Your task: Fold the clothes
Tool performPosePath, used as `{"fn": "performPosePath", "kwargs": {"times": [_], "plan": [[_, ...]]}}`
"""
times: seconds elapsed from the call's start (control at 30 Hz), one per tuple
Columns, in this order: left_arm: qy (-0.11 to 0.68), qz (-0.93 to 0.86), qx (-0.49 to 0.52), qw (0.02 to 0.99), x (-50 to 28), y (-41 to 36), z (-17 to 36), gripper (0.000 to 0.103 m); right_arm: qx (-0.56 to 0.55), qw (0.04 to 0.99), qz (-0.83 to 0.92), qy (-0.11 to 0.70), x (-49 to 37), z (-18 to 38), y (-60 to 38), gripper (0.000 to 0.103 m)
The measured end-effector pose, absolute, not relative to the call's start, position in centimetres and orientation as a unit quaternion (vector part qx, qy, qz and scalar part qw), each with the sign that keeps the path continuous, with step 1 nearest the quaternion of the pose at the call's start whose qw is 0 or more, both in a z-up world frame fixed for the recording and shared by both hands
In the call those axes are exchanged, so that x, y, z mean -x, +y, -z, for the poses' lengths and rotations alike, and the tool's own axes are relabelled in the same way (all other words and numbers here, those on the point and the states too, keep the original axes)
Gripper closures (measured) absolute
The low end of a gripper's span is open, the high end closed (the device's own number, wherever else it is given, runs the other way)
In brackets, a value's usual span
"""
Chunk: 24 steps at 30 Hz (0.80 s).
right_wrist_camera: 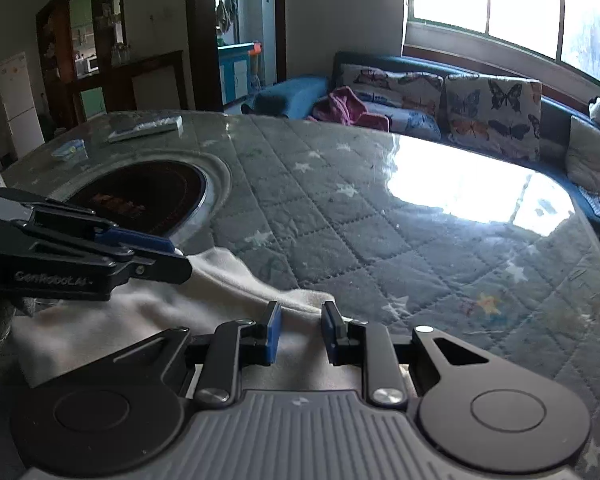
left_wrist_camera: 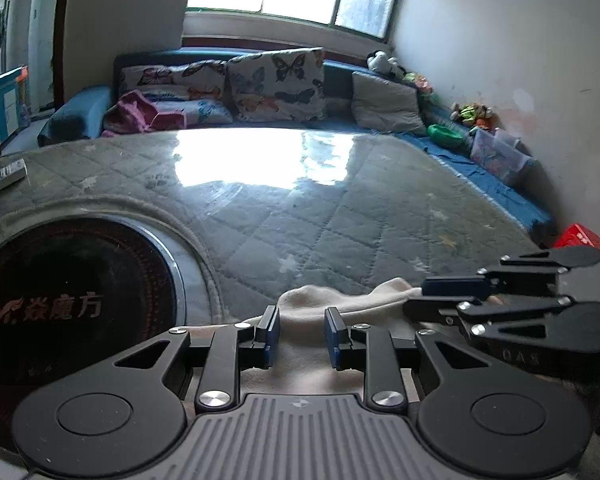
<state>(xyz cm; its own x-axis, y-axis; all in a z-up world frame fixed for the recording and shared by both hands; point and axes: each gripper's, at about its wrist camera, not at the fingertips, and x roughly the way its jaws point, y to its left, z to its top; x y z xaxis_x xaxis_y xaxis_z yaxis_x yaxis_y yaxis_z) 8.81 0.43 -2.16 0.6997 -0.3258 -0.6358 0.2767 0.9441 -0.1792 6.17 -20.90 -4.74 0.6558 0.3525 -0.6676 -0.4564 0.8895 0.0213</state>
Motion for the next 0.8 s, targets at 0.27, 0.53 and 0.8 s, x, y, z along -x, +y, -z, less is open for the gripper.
{"fn": "performPosePath", "kwargs": {"times": [0.27,0.53,0.8], "plan": [[0.352,0.16,0.035,0.922,-9.3,0.4,2.4,0.076,0.09,0.91,-0.223,0.337,-5.5,4.1,-20.2,0.081],[0.34,0.152,0.051,0.927,-7.9,1.9,1.1,0.069,0.094,0.911,-0.224,0.332,-4.8,3.5,-20.2,0.081],[0.329,0.109,0.085,0.934,-5.0,6.0,0.2,0.066,0.138,0.899,-0.28,0.308,-0.1,1.5,-17.5,0.072]]}}
